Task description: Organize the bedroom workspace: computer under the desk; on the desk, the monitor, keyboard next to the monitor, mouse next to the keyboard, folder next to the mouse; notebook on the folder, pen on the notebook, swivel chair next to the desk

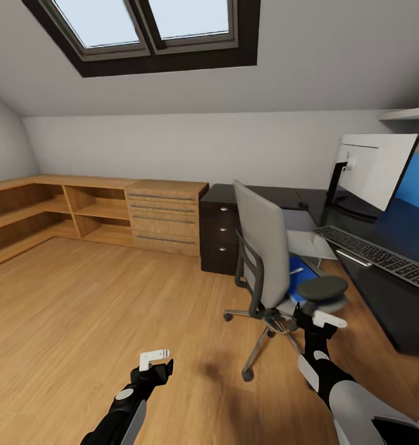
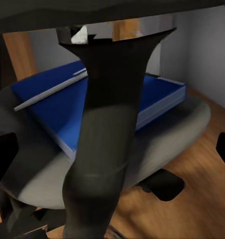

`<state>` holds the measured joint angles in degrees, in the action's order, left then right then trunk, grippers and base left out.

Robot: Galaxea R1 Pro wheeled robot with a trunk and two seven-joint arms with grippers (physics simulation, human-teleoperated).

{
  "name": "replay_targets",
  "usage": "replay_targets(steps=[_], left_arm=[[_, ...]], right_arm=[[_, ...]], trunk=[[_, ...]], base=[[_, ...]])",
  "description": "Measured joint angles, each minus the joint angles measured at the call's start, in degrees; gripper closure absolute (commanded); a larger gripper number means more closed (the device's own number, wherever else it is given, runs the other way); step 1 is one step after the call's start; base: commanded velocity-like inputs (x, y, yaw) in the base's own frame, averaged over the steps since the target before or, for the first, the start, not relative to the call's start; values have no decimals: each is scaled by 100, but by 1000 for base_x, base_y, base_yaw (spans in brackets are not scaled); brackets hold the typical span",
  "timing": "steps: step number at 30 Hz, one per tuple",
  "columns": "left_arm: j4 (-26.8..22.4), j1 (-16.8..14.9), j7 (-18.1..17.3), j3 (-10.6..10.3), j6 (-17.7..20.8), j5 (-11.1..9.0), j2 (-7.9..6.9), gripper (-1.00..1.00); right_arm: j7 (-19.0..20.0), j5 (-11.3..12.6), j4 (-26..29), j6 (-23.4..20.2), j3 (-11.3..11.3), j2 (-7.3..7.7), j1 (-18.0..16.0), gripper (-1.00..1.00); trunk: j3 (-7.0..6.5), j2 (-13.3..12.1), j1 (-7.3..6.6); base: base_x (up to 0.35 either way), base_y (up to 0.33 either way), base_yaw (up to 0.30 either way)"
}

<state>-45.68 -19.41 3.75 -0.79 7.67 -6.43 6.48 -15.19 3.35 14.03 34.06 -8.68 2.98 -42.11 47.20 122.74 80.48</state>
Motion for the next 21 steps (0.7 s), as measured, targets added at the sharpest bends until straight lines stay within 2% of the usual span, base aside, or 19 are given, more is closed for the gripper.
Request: replay_targets(steps=[8,21], left_arm=[[0,0,0,-2,-6,2,1,-100],[1,-1,0,-2,-3,9,2,-100]], right_arm=[[0,0,-1,0,0,0,-2,-100],[-1,-1,-8,127,1,5,-3,-100]], trunk=[[-2,0,0],[-68,0,-1]], base=[[-76,-108,-17],[-8,-11,-138]])
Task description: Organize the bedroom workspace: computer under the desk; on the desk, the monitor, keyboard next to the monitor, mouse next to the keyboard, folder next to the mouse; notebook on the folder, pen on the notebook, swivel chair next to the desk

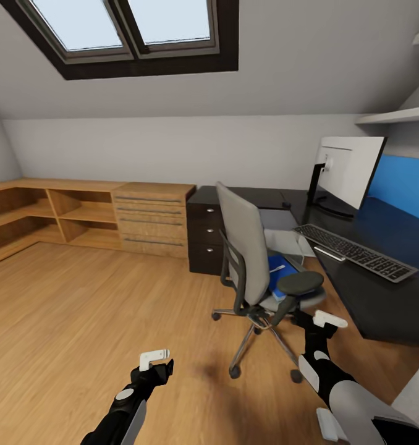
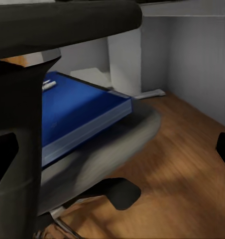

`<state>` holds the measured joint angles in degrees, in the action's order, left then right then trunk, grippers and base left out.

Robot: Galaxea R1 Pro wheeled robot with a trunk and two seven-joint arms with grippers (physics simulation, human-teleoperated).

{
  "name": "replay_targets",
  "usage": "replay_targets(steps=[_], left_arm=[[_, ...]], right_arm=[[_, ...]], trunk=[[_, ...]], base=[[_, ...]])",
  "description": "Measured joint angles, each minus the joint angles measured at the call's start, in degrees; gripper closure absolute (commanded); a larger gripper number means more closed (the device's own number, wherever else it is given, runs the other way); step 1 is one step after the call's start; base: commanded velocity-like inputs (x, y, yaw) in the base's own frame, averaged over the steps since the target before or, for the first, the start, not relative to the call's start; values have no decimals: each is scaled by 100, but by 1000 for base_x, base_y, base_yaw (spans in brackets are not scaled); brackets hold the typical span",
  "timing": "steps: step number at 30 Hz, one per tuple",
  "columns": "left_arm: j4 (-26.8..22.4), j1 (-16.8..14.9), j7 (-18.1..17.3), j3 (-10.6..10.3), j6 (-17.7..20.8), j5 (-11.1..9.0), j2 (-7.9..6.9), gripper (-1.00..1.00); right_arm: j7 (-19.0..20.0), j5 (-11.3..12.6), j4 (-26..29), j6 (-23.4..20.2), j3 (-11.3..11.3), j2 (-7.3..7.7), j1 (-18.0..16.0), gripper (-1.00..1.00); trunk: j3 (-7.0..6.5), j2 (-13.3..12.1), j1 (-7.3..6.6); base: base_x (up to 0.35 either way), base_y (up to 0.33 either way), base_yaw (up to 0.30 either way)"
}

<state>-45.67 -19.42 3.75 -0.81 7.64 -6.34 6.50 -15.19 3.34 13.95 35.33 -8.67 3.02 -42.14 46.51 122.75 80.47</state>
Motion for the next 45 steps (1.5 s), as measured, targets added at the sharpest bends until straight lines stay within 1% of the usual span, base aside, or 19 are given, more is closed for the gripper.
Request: replay_targets(steps=[6,13,20,38,45], left_arm=[[-1,1,1,1,-1,0,0,-100],[-2,1,0,-1,-3,0,0,-100],[-9,1,20,-5,5,-8,10,-100],[-10,1,36,-6,6,-9,18,-100],[-10,1,34,-3,6,-9,18,-100]], right_arm=[[0,1,-1,10,-1,-4,0,-100],[-11,-6,4,17,-22,-4,1,-100],[0,1,-2,13,-1,-4,1,-100],[0,2,-1,13,-2,1,-1,-100],[0,1,-1,14,-1,4,1,-100]], trunk=[[-11,0,0],[-13,1,-2],[-13,0,0],[310,720,395],[310,722,396]], base=[[6,-1,-36],[165,0,-6],[28,0,0],[0,0,0],[0,0,0]])
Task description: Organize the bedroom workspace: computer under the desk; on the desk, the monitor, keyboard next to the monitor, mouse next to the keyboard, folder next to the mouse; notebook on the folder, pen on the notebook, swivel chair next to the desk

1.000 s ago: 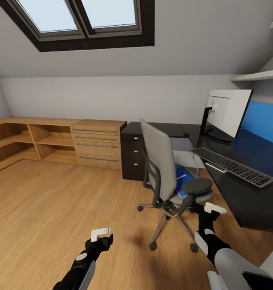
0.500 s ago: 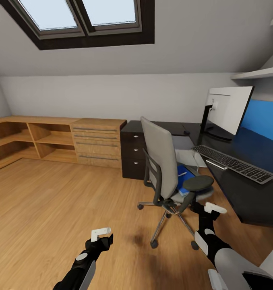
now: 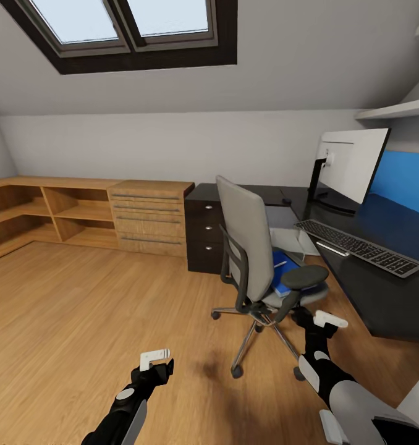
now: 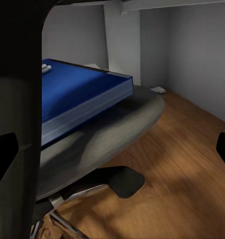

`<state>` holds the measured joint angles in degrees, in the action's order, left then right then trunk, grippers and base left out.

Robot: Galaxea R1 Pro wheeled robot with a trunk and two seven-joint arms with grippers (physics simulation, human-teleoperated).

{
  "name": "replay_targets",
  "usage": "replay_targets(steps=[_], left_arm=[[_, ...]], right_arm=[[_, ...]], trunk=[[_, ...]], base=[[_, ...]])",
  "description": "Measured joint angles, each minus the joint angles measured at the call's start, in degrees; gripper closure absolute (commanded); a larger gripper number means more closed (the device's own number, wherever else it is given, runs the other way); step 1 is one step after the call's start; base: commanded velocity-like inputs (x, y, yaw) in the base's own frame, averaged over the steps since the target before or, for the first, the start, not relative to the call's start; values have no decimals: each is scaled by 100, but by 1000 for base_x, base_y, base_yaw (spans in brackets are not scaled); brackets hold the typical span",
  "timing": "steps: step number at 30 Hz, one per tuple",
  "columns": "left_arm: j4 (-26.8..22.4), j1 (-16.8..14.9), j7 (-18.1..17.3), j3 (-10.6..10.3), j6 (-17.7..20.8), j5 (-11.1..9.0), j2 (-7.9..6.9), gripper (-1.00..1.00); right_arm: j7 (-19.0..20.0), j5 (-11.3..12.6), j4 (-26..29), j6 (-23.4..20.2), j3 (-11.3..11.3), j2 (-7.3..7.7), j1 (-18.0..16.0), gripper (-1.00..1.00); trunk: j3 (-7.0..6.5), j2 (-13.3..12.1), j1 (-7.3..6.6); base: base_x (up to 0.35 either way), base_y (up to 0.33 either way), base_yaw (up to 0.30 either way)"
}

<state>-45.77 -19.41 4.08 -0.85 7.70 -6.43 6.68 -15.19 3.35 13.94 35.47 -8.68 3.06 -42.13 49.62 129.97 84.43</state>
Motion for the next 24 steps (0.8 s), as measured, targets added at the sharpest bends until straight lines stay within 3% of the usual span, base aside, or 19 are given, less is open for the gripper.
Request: replay_targets(steps=[24], left_arm=[[3,0,-4,19,-2,0,-21,-100]], right_arm=[[2,7,0,8,-33,114,0,-100]], trunk=[[0,0,0]], base=[[0,-23,0]])
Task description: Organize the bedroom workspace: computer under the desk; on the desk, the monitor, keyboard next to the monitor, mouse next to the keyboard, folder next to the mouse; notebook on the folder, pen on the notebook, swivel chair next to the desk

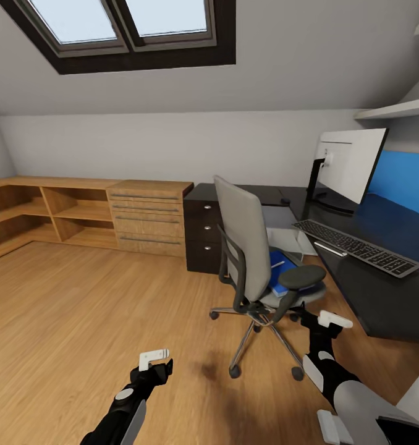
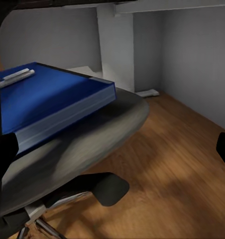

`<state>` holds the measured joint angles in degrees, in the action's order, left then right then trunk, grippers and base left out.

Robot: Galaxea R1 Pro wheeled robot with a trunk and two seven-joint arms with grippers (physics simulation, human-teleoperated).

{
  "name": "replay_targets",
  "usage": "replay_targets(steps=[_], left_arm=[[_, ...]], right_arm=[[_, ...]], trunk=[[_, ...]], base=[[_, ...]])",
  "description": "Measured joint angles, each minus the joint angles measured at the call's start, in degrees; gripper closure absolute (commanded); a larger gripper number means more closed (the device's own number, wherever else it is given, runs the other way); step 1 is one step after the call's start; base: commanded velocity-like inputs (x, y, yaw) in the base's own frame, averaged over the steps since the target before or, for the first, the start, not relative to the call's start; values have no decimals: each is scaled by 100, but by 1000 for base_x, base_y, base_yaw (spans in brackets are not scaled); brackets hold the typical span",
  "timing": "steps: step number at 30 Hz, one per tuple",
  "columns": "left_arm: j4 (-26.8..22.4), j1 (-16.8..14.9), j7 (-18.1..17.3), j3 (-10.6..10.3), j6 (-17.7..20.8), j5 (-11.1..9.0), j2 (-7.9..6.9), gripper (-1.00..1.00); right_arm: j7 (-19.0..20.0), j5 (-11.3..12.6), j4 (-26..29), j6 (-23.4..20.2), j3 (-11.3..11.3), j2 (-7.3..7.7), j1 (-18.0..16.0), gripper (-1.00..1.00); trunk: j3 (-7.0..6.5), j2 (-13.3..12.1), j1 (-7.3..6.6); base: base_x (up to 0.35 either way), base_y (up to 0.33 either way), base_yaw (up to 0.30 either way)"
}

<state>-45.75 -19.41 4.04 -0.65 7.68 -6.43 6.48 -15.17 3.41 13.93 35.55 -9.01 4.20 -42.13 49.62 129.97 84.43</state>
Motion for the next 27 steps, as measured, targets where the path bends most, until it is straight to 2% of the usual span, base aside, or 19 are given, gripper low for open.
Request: replay_targets(steps=[7,15,27], left_arm=[[-2,0,7,9,0,-14,2,-100],[-3,0,17,17,2,-17,5,-100],[-3,0,19,18,2,-12,1,-100]], right_arm=[[0,-2,0,0,4,-7,1,-100],[0,1,0,0,0,-6,-1,-100],[0,0,0,0,-2,0,-1,-100]], trunk=[[0,0,0],[143,319,175],[144,321,176]], base=[[0,-2,0],[0,0,0],[1,0,0]])
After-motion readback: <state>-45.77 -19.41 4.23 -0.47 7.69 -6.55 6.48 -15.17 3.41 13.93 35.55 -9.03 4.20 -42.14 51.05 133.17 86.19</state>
